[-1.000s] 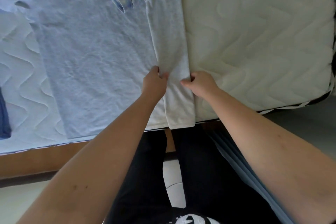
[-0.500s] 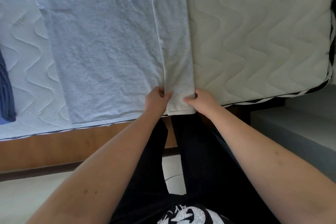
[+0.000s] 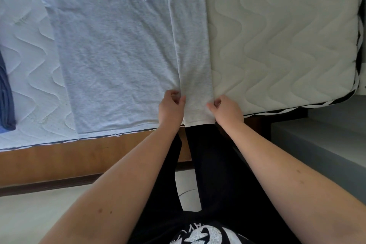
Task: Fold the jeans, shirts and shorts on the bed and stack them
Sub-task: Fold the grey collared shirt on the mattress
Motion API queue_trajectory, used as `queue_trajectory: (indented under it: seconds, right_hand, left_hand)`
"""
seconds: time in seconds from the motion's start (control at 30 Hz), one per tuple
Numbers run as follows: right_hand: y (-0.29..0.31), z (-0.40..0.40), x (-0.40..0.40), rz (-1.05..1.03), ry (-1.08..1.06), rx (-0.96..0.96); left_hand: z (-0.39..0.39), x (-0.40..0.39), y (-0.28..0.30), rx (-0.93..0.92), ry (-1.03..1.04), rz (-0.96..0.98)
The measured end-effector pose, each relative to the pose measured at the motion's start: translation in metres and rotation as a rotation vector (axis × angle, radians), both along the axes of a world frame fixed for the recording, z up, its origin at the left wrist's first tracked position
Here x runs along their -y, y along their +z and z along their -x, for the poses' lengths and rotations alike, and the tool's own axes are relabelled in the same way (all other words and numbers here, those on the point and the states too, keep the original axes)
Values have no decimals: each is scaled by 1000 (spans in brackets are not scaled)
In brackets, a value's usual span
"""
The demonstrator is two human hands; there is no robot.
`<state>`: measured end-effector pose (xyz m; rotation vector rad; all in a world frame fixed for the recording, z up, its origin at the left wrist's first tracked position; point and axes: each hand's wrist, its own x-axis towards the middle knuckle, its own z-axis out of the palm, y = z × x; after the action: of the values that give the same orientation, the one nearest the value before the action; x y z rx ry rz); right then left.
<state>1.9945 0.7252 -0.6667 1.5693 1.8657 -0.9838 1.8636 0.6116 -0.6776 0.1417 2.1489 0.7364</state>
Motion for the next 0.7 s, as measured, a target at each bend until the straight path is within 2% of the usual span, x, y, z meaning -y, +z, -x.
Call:
queue_trajectory:
  seconds: [0.1,0.27,0.43,0.53,0.6,0.7]
  right_hand:
    - [0,2,-5,46,86,33]
    - [3,-3,1,54,256,161]
    - [8,1,5,26,245,236]
    - [11,5,10,-30,360,263]
    - [13,13,10,-45,361,257]
    - [13,35,8,-55,323,116]
  left_hand:
    - [10,-13,-2,27,-11,1]
    - [20,-19,-5,-10,-214,150]
    - [6,-1,-1,31,-431,250]
    - [3,11,-1,17,-451,299]
    - [7,17,1,6,-437,283]
    - [27,24,6,-28,-334,187]
